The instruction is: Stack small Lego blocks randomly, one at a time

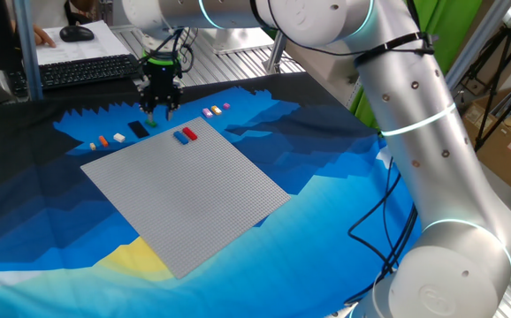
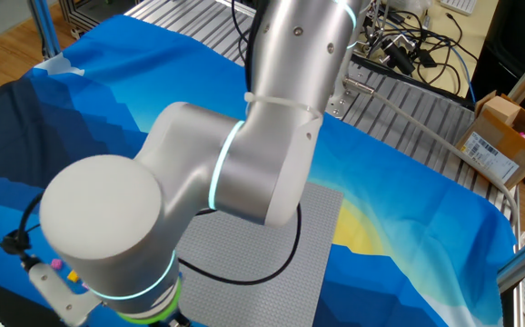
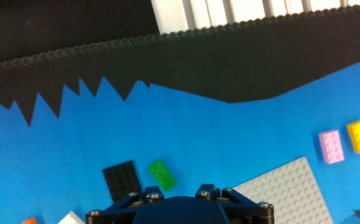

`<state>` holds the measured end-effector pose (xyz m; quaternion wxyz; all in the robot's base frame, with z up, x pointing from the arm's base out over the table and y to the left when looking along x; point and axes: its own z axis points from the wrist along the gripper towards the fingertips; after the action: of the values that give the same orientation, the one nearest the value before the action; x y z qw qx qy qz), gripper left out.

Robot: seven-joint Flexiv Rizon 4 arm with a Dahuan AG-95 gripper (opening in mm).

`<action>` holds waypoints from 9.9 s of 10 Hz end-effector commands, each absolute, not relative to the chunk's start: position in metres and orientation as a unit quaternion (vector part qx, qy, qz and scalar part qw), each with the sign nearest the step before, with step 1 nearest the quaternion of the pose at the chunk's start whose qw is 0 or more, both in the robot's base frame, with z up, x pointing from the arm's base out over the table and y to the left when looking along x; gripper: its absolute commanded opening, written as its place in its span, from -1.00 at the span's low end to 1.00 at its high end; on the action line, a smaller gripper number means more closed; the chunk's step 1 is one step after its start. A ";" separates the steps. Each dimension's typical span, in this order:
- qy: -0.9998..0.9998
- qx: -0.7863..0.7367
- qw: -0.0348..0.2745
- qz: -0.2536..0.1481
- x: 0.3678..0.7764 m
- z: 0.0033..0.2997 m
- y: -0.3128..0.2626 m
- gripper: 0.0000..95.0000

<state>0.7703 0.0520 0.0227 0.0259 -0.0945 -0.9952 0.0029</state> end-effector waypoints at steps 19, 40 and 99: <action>-1.000 0.002 0.019 0.005 0.788 0.009 0.058 -0.60; -0.998 0.026 0.045 0.028 0.776 0.035 0.054 -1.00; -0.997 0.065 0.019 0.024 0.717 0.009 -0.016 -0.60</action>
<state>0.7157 -0.0167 0.0086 0.0178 0.0653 -0.9974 0.0243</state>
